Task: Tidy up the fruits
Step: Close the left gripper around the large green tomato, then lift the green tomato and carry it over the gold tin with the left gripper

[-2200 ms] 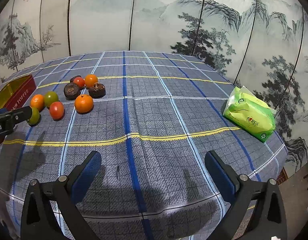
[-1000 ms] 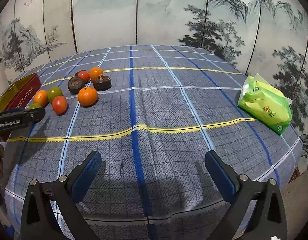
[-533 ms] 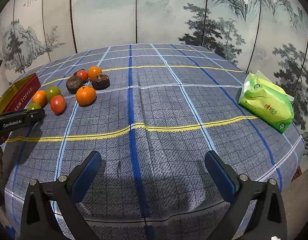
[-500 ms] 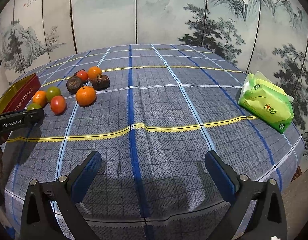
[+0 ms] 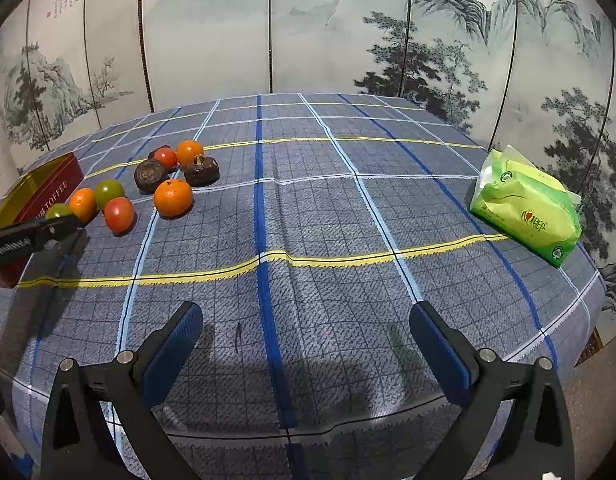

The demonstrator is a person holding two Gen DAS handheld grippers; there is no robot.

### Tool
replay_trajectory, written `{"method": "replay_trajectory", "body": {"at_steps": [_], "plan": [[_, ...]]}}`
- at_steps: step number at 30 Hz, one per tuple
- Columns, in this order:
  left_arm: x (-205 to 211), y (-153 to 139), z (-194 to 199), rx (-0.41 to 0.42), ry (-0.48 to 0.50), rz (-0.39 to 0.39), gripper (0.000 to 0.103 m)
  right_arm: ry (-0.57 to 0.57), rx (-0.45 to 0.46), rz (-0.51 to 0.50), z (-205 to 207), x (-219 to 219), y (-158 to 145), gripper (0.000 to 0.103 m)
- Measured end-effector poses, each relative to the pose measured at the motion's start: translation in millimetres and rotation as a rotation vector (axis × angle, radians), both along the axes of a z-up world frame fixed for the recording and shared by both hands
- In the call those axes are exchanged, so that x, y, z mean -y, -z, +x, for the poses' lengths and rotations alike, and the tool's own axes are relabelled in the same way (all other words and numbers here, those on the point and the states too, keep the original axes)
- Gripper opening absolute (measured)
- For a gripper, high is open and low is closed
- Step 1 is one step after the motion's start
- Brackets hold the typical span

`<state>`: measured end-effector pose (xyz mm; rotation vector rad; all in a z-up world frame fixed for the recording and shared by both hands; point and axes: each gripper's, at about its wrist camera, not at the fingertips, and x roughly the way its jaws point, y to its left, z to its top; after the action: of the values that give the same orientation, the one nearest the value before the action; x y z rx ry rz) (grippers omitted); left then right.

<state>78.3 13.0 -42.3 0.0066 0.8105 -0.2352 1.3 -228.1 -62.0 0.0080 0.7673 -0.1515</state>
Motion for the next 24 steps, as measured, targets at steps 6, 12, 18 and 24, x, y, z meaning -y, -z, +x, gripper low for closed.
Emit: {"method": "replay_trajectory", "body": {"at_steps": [6, 12, 18, 24], "plan": [[-4.5, -11.5, -12.1, 0.027, -0.023, -0.012, 0.037, 0.005, 0.004, -0.008, -3.4, 0.6, -1.9, 0.102], [-10.4, -20.2, -19.7, 0.045, -0.037, -0.024, 0.037, -0.004, 0.011, -0.018, -6.4, -3.9, -5.0, 0.102], [-22.6, -33.4, -28.5, 0.071, -0.058, -0.045, 0.037, -0.013, 0.009, -0.038, -8.2, -11.3, -7.2, 0.102], [-53.9, -48.6, -31.1, 0.113, -0.118, -0.064, 0.037, -0.028, 0.008, -0.052, -8.8, -20.7, -9.1, 0.102]]}}
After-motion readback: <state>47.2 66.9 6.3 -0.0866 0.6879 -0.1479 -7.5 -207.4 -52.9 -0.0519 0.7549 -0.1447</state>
